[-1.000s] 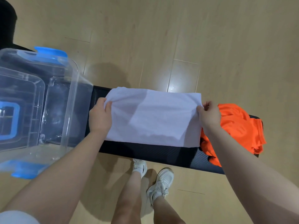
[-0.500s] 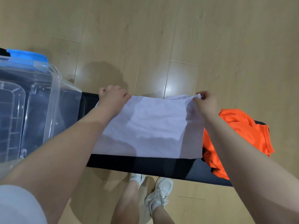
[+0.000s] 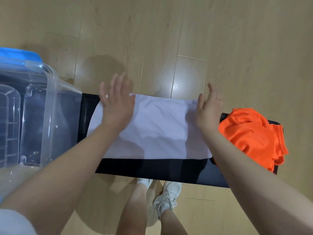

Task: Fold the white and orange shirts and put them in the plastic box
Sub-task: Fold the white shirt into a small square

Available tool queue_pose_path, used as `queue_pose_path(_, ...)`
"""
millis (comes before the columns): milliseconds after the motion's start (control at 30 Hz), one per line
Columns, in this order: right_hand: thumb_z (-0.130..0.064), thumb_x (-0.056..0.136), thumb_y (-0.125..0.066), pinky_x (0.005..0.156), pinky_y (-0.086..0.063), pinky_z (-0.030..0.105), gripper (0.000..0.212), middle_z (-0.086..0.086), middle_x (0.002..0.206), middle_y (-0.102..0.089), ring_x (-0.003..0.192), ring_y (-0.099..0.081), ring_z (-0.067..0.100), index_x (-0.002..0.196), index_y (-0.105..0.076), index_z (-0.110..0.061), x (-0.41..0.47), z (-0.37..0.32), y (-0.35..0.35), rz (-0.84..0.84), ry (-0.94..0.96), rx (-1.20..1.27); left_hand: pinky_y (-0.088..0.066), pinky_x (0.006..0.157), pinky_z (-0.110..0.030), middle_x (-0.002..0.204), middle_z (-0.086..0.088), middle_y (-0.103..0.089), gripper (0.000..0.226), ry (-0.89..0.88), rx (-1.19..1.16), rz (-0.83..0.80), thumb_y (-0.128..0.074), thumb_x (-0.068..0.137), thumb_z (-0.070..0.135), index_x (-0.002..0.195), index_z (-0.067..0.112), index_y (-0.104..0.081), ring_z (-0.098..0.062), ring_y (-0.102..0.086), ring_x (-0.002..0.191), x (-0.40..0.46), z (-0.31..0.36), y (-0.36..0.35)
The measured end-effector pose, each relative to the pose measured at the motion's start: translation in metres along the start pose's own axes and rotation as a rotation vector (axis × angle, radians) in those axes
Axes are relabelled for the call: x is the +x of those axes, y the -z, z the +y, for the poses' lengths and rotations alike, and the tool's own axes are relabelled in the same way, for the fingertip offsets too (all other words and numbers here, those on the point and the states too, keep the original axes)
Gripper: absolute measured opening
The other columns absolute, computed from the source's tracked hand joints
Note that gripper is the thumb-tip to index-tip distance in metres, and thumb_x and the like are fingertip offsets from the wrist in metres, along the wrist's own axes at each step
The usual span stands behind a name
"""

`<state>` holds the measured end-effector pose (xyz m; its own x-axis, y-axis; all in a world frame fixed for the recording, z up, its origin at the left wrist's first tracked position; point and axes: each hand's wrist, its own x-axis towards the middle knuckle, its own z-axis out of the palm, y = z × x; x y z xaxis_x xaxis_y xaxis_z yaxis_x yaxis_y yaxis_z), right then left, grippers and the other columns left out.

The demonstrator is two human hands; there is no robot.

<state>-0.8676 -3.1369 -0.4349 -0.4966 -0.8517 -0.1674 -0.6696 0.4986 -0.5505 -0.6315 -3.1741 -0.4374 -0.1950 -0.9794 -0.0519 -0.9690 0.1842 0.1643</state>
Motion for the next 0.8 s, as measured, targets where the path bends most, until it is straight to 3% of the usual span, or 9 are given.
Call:
queue_pose_path(67, -0.022, 0.093, -0.037, 0.113, -0.018, 0.041, 0.05, 0.021, 0.146, -0.037, 0.138, -0.032, 0.035, 0.137, -0.038, 0.001, -0.036, -0.013, -0.009, -0.119, 0.268, -0.045, -0.008, 0.113, -0.045, 0.142, -0.017, -0.045, 0.044, -0.204, -0.007, 0.046, -0.026, 0.098, 0.026, 0.136, 0.003, -0.033, -0.027, -0.027, 0.134, -0.025, 0.018, -0.006)
queue_pose_path(133, -0.028, 0.09, -0.037, 0.11, -0.013, 0.038, 0.055, 0.02, 0.146, -0.037, 0.138, -0.031, 0.032, 0.138, -0.039, -0.002, -0.071, -0.02, -0.028, -0.261, 0.476, -0.131, -0.007, 0.114, -0.04, 0.142, -0.015, -0.045, 0.047, -0.349, 0.056, -0.029, -0.026, 0.097, 0.026, 0.137, 0.003, -0.033, -0.025, -0.028, 0.134, -0.05, 0.026, -0.018)
queue_pose_path(267, -0.041, 0.09, -0.034, 0.112, -0.011, 0.041, 0.056, 0.007, 0.15, -0.036, 0.138, -0.02, 0.023, 0.142, -0.032, -0.019, -0.091, 0.001, -0.051, -0.317, 0.595, -0.441, -0.01, 0.115, -0.038, 0.145, -0.012, -0.039, 0.062, -0.421, 0.125, -0.121, -0.043, 0.085, 0.039, 0.139, 0.01, -0.034, -0.025, -0.019, 0.139, -0.073, -0.002, -0.037)
queue_pose_path(367, -0.043, 0.09, -0.033, 0.112, -0.009, 0.043, 0.058, 0.006, 0.153, -0.03, 0.14, -0.019, 0.025, 0.144, -0.027, -0.024, -0.081, 0.034, -0.034, -0.249, 0.496, -0.541, -0.006, 0.116, -0.039, 0.148, -0.017, -0.033, 0.069, -0.356, 0.084, -0.124, -0.042, 0.081, 0.049, 0.142, 0.018, -0.029, -0.02, 0.0, 0.146, -0.074, -0.024, -0.034)
queue_pose_path(500, -0.044, 0.09, -0.025, 0.115, -0.01, 0.045, 0.064, 0.011, 0.156, -0.02, 0.143, -0.018, 0.034, 0.147, -0.02, -0.016, -0.075, 0.064, 0.001, -0.272, 0.247, -0.509, 0.004, 0.116, -0.037, 0.151, -0.019, -0.024, 0.075, -0.312, 0.066, -0.216, -0.035, 0.081, 0.056, 0.145, 0.019, -0.021, -0.013, 0.017, 0.144, -0.074, -0.027, -0.029)
queue_pose_path(567, -0.048, 0.088, -0.017, 0.117, -0.009, 0.042, 0.071, 0.01, 0.158, -0.01, 0.146, -0.008, 0.032, 0.149, -0.012, -0.012, -0.074, 0.068, 0.014, -0.326, 0.134, -0.483, 0.012, 0.114, -0.034, 0.154, -0.016, -0.01, 0.084, -0.26, 0.08, -0.285, -0.03, 0.078, 0.063, 0.147, 0.021, -0.01, -0.011, 0.026, 0.14, -0.072, -0.022, -0.022)
queue_pose_path(633, -0.045, 0.091, -0.023, 0.117, -0.01, 0.039, 0.069, 0.008, 0.159, -0.007, 0.146, -0.006, 0.029, 0.149, -0.009, -0.01, -0.071, 0.062, 0.026, -0.363, 0.09, -0.483, 0.022, 0.11, -0.031, 0.153, -0.011, 0.011, 0.092, -0.215, 0.128, -0.356, -0.023, 0.073, 0.07, 0.147, 0.023, 0.005, -0.011, 0.035, 0.137, -0.072, -0.014, -0.014)
queue_pose_path(700, -0.027, 0.094, -0.04, 0.115, -0.018, 0.038, 0.06, 0.013, 0.156, -0.017, 0.144, -0.015, 0.031, 0.146, -0.019, -0.005, -0.068, 0.05, 0.035, -0.365, 0.044, -0.39, 0.022, 0.11, -0.032, 0.153, -0.01, 0.013, 0.098, -0.177, 0.149, -0.405, -0.025, 0.07, 0.071, 0.148, 0.018, 0.002, -0.018, 0.021, 0.141, -0.077, -0.005, -0.006)
queue_pose_path(800, -0.014, 0.088, -0.049, 0.103, -0.038, 0.043, 0.049, 0.019, 0.135, -0.045, 0.124, -0.044, 0.036, 0.134, -0.039, -0.003, -0.066, 0.035, 0.039, -0.268, -0.245, -0.088, 0.007, 0.113, -0.037, 0.155, -0.015, -0.017, 0.095, -0.207, 0.11, -0.468, -0.051, 0.072, 0.062, 0.145, 0.01, -0.021, -0.027, -0.01, 0.141, -0.088, 0.01, 0.004)
